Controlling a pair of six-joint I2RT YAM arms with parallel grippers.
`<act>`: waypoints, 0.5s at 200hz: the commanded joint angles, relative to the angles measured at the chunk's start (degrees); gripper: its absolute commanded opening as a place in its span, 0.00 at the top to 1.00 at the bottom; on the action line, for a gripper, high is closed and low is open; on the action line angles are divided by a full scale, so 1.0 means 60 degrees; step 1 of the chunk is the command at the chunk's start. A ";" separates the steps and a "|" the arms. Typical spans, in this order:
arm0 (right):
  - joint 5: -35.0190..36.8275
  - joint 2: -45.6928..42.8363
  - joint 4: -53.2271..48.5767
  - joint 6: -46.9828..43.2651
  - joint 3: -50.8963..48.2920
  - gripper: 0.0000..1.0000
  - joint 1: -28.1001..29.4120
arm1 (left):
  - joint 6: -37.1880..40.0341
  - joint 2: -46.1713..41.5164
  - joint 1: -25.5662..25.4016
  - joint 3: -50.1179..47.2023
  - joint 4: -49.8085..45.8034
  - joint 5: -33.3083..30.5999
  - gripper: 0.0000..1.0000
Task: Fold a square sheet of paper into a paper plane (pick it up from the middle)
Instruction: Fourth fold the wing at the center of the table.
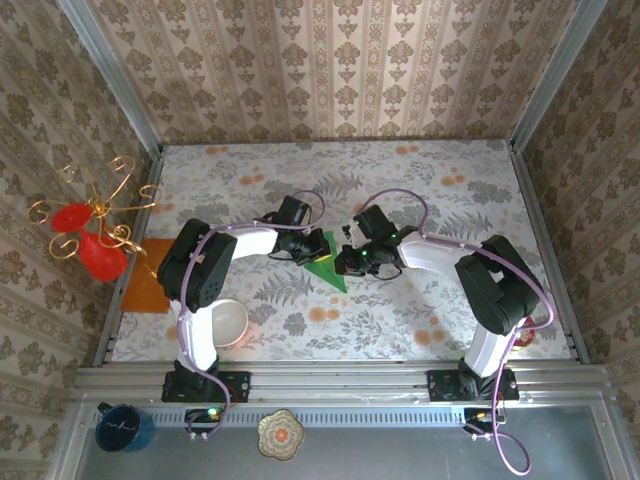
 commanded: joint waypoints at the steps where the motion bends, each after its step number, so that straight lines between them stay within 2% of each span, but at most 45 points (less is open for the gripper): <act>1: 0.0187 0.0483 -0.0534 0.0030 0.0307 0.92 0.0137 | -0.0086 0.0696 -0.0100 -0.0042 -0.1302 -0.0950 0.92; 100: 0.0566 0.1099 -0.0741 -0.0001 -0.0054 0.95 0.0133 | -0.0097 0.1016 -0.0188 0.0522 -0.2556 -0.1553 0.93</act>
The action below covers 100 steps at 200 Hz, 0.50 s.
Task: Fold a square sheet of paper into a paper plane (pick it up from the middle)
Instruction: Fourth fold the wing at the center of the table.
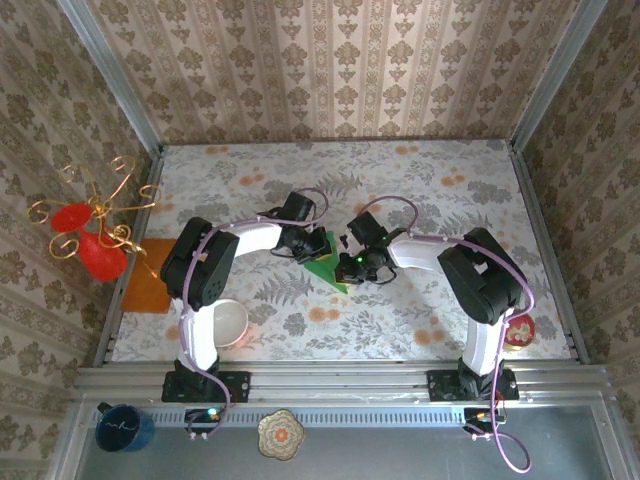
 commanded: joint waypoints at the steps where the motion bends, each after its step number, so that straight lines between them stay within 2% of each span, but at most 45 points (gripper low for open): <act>1: 0.0286 0.0195 -0.0391 0.0006 -0.0216 0.95 0.0019 | -0.0098 0.0812 -0.0068 -0.0206 -0.1431 -0.1172 0.93; 100: -0.0490 -0.0933 -0.0414 -0.0096 -0.1590 0.96 -0.0093 | -0.0231 0.0918 0.0005 -0.0213 -0.1803 -0.1465 0.94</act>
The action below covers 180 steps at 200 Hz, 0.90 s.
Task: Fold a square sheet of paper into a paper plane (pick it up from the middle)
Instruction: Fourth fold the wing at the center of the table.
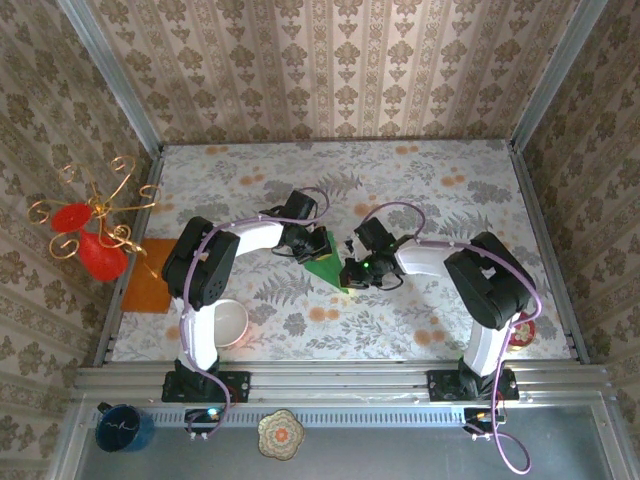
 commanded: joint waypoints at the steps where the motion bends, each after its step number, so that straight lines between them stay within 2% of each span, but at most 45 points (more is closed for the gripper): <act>1: -0.0255 -0.0328 -0.1051 -0.0078 -0.0538 0.96 -0.0006 | -0.0162 0.0853 0.0049 -0.0413 -0.1446 -0.1314 0.94; 76: 0.0025 -0.0916 -0.1059 -0.0166 -0.1857 0.96 -0.0104 | -0.0090 0.0826 0.0027 -0.0399 -0.1382 -0.1172 0.94; 100: -0.0290 -0.1813 -0.0477 -0.0011 -0.1860 0.94 -0.0159 | -0.0131 0.0721 -0.0037 -0.0340 -0.1283 -0.0970 0.94; 124: 0.0122 -0.2546 0.0174 0.0389 -0.1406 0.92 -0.0152 | -0.0426 0.0521 -0.0147 -0.0439 -0.0886 -0.0686 0.94; 180: 0.0343 -0.0662 0.1344 0.1522 -0.0345 0.98 -0.0148 | -0.0791 0.0334 -0.0332 -0.0370 -0.0788 -0.0763 0.94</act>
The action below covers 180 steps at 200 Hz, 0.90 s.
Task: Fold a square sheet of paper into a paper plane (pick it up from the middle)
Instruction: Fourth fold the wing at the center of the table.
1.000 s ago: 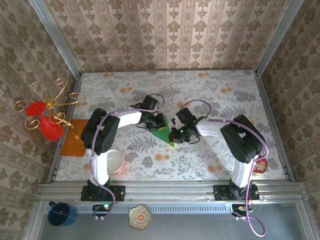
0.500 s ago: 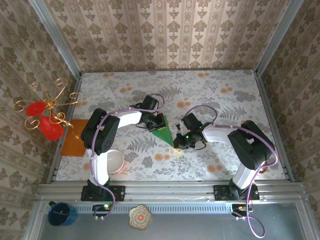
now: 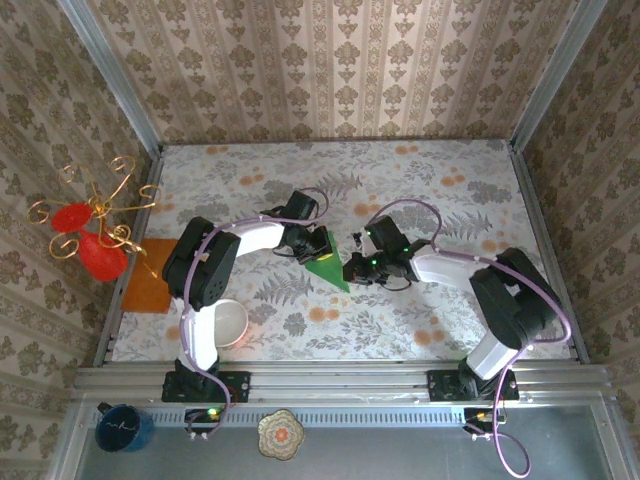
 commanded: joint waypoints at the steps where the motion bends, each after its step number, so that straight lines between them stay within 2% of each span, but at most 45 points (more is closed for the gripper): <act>1: 0.0287 0.0677 0.0448 0.0595 0.0301 0.99 -0.0023 | -0.0289 0.0366 -0.0194 -0.0370 -0.0880 -0.0645 0.94; 51: 0.0441 0.1341 0.0234 0.0477 0.0810 1.00 -0.0010 | -0.0333 0.0349 -0.0208 -0.0311 -0.0963 -0.0662 0.94; 128: 0.0924 0.1752 -0.0111 0.0410 0.0643 1.00 -0.0014 | -0.0282 0.0064 -0.0223 -0.0239 -0.0657 -0.0417 0.93; 180: 0.1351 0.1967 -0.0938 0.0127 0.0481 1.00 -0.0025 | 0.0452 -0.1081 -0.0205 -0.0474 0.0223 -0.0303 0.92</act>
